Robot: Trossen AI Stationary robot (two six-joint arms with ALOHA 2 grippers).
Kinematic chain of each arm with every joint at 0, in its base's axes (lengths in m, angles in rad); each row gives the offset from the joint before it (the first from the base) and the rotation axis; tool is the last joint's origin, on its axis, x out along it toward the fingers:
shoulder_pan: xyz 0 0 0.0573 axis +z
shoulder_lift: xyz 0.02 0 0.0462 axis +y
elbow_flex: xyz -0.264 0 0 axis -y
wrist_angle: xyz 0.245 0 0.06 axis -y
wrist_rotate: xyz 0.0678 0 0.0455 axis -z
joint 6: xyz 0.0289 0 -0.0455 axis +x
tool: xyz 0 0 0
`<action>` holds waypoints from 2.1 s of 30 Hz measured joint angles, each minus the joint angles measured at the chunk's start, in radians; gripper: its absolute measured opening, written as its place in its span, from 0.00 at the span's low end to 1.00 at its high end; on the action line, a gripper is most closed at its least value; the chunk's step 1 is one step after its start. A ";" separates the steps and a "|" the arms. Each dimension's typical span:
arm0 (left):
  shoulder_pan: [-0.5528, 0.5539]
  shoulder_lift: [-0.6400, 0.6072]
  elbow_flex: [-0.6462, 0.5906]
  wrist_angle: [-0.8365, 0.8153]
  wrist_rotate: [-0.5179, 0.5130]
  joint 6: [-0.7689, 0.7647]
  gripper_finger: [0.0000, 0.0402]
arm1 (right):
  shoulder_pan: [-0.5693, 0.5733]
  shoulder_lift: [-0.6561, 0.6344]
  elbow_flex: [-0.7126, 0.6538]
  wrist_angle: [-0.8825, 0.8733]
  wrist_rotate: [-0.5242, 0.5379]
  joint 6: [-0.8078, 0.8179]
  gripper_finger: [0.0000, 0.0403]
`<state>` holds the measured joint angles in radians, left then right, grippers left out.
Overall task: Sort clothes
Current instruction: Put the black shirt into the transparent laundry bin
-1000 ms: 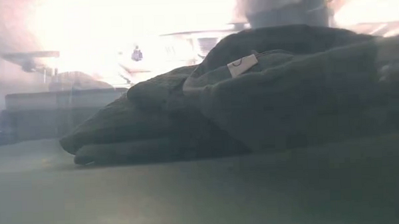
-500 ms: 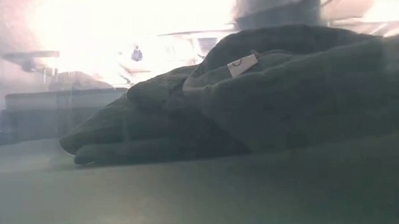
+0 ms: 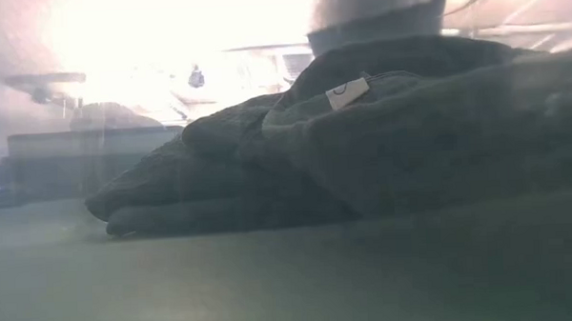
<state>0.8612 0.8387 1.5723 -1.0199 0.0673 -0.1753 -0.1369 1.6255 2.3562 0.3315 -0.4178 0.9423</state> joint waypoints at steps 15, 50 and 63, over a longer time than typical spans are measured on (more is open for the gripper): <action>-0.066 0.030 -0.001 0.253 0.469 -0.098 0.38 | 0.188 0.140 0.000 -0.003 0.142 -0.136 0.03; -0.626 0.501 0.045 0.759 0.151 -0.099 0.00 | 0.138 0.153 0.000 0.008 0.205 -0.250 0.03; -0.780 0.809 0.529 0.445 0.129 0.060 0.00 | 0.110 0.123 0.000 0.007 0.182 -0.247 0.03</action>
<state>0.0815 1.6475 2.1016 -0.5746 0.1961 -0.1157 -0.0268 1.7486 2.3562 0.3388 -0.2355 0.6957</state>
